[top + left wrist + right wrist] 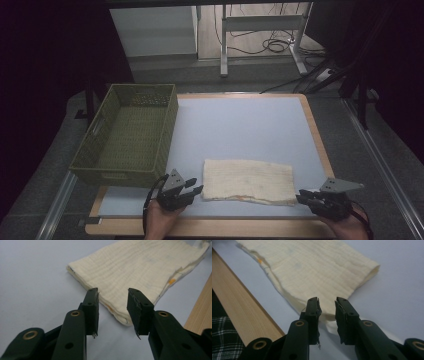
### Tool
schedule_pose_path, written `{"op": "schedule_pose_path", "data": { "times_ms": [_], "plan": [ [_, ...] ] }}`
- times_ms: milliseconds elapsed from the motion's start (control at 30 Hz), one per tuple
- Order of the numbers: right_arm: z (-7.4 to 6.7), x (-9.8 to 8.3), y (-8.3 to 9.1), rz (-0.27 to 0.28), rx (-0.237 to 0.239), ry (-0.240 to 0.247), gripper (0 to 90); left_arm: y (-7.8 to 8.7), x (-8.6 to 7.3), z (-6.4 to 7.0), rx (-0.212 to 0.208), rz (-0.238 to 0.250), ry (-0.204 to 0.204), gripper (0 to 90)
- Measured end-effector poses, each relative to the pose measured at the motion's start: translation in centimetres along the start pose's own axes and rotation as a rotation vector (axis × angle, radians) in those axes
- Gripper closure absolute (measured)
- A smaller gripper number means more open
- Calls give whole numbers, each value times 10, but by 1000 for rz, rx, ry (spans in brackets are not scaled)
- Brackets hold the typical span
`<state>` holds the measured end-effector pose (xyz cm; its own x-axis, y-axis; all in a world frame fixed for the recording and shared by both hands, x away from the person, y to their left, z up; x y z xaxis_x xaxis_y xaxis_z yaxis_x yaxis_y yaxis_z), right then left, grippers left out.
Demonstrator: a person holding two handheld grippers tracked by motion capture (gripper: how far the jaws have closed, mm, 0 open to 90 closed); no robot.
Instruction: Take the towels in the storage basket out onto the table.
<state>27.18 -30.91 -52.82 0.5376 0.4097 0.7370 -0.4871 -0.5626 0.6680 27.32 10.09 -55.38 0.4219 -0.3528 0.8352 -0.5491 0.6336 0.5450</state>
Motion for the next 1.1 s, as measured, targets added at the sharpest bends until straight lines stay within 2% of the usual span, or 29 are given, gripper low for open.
{"op": "schedule_pose_path", "data": {
  "times_ms": [33,133,200,233,333,400,533,567,667,700,767,900,1000,1100],
  "plan": [
    [3,2,2,2,-12,-5,704,-2,2,-2,3,-4,1,597],
    [4,5,1,0,-3,-5,701,-6,5,-1,-5,-12,-3,586],
    [1,4,-1,-8,9,2,686,-9,6,2,-21,-8,-5,571],
    [-2,3,-3,-10,13,5,681,-11,6,7,-57,-3,-5,557],
    [-6,1,-5,-11,31,1,670,-14,4,12,-75,-18,-8,546],
    [-10,0,-11,-20,37,10,653,-17,2,12,-70,-35,-13,542],
    [-7,7,-14,-17,25,12,636,-19,6,4,-40,-40,-2,529],
    [-6,11,-15,-12,18,9,631,-22,11,-3,-21,-39,12,526],
    [1,18,-16,-1,1,5,621,-28,17,-9,-4,-46,14,527],
    [9,27,-19,7,-32,2,621,-35,24,-14,20,-56,5,528],
    [21,36,-24,19,-70,-3,622,-44,31,-19,34,-67,7,530],
    [40,51,-38,32,-116,-25,623,-61,44,-30,93,-95,10,540],
    [51,57,-52,25,-144,-44,621,-71,48,-42,143,-110,26,552],
    [58,57,-65,5,-143,-56,611,-78,45,-50,147,-134,52,542]
  ]
}}
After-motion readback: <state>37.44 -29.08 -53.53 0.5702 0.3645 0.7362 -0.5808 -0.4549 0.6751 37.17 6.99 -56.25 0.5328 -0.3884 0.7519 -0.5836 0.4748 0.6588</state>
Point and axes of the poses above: each handheld gripper's, and its own axes: y roughly backward along the jaws, x roughly out of its top, z roughly to its right, the point moved 5 cm from there along -y, roughly forward along the jaws, and after that the axes turned 4 degrees about -y, right-handed, at the moved point
